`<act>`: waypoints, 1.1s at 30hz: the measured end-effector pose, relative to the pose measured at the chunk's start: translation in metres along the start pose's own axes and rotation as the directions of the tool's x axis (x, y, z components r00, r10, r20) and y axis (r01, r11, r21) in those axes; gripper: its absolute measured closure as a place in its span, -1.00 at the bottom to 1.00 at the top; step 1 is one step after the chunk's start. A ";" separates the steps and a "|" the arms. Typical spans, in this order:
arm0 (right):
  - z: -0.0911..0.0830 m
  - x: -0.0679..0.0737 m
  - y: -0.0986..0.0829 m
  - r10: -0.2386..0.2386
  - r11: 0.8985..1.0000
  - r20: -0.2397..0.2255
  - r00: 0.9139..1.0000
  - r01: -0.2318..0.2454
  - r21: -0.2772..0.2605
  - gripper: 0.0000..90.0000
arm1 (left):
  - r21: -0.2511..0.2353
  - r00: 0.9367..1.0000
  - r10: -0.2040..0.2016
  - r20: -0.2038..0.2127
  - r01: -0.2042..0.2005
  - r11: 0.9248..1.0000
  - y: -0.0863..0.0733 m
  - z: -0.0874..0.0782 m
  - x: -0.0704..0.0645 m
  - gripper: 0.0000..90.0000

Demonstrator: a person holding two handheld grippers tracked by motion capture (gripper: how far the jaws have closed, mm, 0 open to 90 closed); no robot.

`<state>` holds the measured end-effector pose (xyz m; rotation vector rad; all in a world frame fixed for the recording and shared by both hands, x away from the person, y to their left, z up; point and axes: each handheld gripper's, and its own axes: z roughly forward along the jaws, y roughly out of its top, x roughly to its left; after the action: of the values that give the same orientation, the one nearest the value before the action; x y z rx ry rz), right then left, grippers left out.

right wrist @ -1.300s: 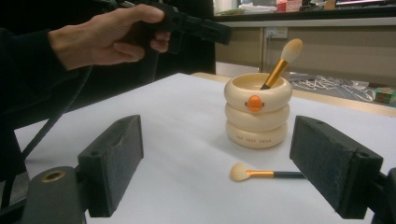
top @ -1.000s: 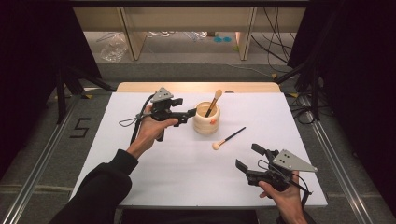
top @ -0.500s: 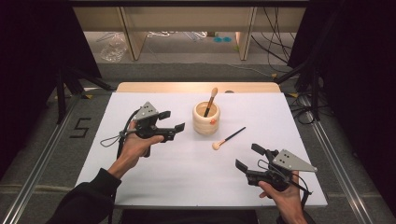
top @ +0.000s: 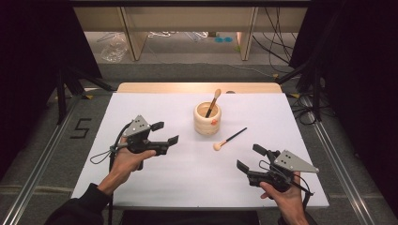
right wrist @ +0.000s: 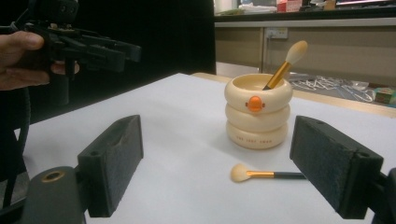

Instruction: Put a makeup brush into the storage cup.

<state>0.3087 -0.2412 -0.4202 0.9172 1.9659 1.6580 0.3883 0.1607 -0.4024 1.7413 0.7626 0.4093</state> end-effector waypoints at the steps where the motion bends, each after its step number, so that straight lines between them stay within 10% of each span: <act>1: 0.000 0.000 0.000 -0.002 1.000 0.000 1.000 0.002 0.000 -0.59 | -0.002 1.000 -0.005 0.000 0.005 1.000 -0.001 -0.001 -0.001 -0.56; 33: 0.003 -0.005 -0.002 -0.014 0.998 -0.010 1.000 0.013 -0.057 -0.59 | 0.049 0.998 0.043 -0.048 -0.041 0.998 -0.045 -0.051 -0.022 -0.60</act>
<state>0.3135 -0.2424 -0.4231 0.8742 1.9173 1.7056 0.3279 0.1895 -0.4273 1.8003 0.7776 0.4668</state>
